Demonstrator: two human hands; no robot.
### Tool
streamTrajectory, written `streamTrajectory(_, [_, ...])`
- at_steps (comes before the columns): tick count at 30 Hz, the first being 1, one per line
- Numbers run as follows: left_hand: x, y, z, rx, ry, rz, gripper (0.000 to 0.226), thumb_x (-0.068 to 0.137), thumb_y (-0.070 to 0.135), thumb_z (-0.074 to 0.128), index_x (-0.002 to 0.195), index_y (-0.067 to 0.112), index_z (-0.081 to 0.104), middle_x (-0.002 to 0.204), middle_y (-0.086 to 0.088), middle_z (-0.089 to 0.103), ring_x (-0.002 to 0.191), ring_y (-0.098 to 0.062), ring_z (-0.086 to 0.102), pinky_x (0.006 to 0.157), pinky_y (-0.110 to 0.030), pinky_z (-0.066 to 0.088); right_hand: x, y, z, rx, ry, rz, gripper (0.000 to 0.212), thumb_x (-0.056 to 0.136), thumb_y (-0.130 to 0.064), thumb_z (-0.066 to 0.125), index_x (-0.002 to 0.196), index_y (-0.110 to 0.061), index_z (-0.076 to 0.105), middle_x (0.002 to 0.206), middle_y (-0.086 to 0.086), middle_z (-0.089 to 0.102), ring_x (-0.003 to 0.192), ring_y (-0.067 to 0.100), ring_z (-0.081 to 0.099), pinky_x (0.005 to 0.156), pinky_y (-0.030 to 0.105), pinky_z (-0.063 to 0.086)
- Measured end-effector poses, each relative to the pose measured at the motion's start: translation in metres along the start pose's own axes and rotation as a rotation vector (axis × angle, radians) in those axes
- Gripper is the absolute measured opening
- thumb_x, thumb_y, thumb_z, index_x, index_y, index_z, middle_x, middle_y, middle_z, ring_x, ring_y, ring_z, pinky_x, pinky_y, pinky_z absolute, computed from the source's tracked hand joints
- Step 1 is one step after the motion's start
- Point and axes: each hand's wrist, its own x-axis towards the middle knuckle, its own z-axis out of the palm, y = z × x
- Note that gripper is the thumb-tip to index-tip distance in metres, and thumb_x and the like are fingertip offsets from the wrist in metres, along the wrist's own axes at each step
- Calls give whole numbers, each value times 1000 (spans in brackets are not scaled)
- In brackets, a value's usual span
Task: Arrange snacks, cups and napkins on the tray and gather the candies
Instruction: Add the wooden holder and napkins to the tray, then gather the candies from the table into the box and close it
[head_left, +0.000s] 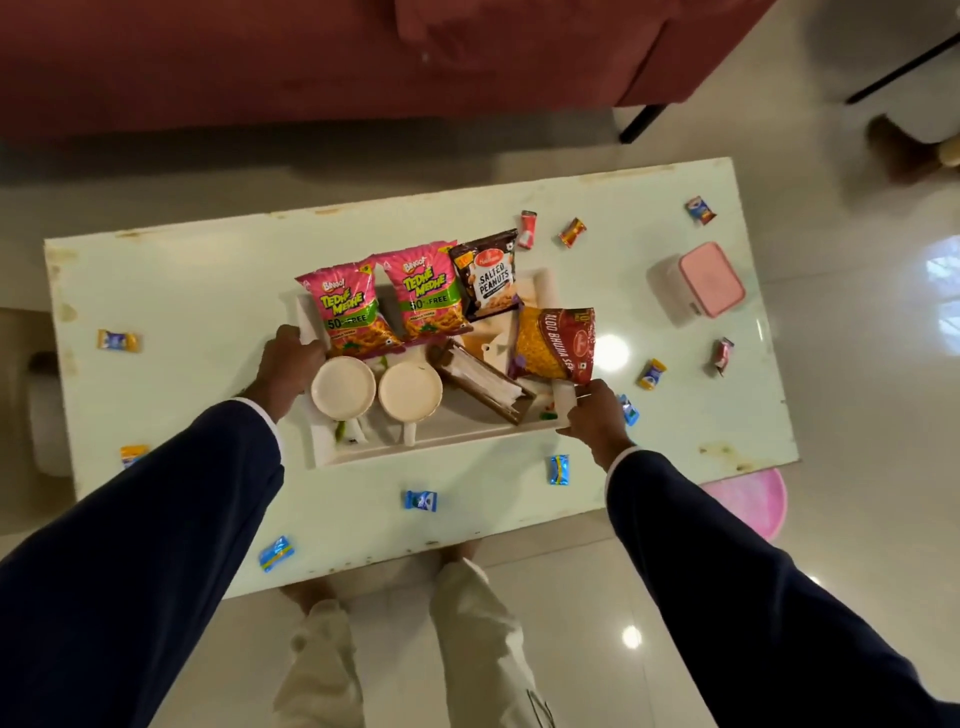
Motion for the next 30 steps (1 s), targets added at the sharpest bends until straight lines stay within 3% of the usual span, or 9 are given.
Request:
streamTrajectory(6, [-34,20,4,152,159,1,56,96,29,57,145,6,41,145,-21,39,129,-44,47,106,-56,40,2,-2,-13,-142,-76,-23,41,89,0,60,128,-4,51,122,18,61,105,34,65,86,47,59])
streamTrajectory(8, [-59,33,9,188,293,115,52,93,24,60,141,8,45,141,-19,41,126,-43,48,101,-57,38,-3,-5,-20,-258,-30,-95,41,89,-2,59,129,-3,53,126,15,60,104,28,63,82,34,55])
streamTrajectory(11, [-100,52,21,196,402,463,41,87,11,65,126,11,54,128,-17,50,116,-40,54,90,-56,46,-15,-8,-34,-284,25,-206,41,86,1,58,127,-3,54,128,17,57,114,31,58,87,32,47])
streamTrajectory(14, [-132,68,38,134,273,798,31,86,3,60,114,15,61,117,-9,56,108,-28,59,86,-50,53,-27,-13,-48,-274,14,-268,35,85,3,55,119,-5,59,122,15,60,111,29,58,90,34,48])
streamTrajectory(17, [-161,71,61,147,23,944,29,89,0,55,112,13,65,114,-6,57,102,-22,63,83,-46,56,-42,-10,-58,-327,20,-304,32,85,4,50,111,-8,64,115,13,63,108,29,59,89,36,49])
streamTrajectory(20, [-183,59,87,217,-126,959,25,91,3,54,108,17,65,112,-2,59,100,-21,65,81,-46,55,-55,11,-56,-376,-15,-264,27,85,1,50,102,-13,65,106,7,66,102,28,63,77,29,46])
streamTrajectory(23, [-193,30,108,241,-209,929,25,92,3,53,107,19,65,111,1,61,100,-21,65,85,-42,54,-64,44,-38,-436,-67,-221,19,85,-13,64,104,-17,62,110,7,64,103,27,62,79,32,48])
streamTrajectory(27, [-198,-23,121,319,-273,893,26,94,4,54,111,22,64,115,5,58,97,-17,62,86,-41,54,-70,84,-1,-537,-53,-283,45,81,-38,76,113,-17,53,115,7,57,101,30,60,77,38,50])
streamTrajectory(30, [-198,-50,121,348,-263,849,29,94,3,53,115,21,62,118,4,57,103,-17,62,89,-40,53,-70,96,18,-498,35,-305,48,83,-38,74,119,-17,48,118,8,53,102,34,59,76,43,53])
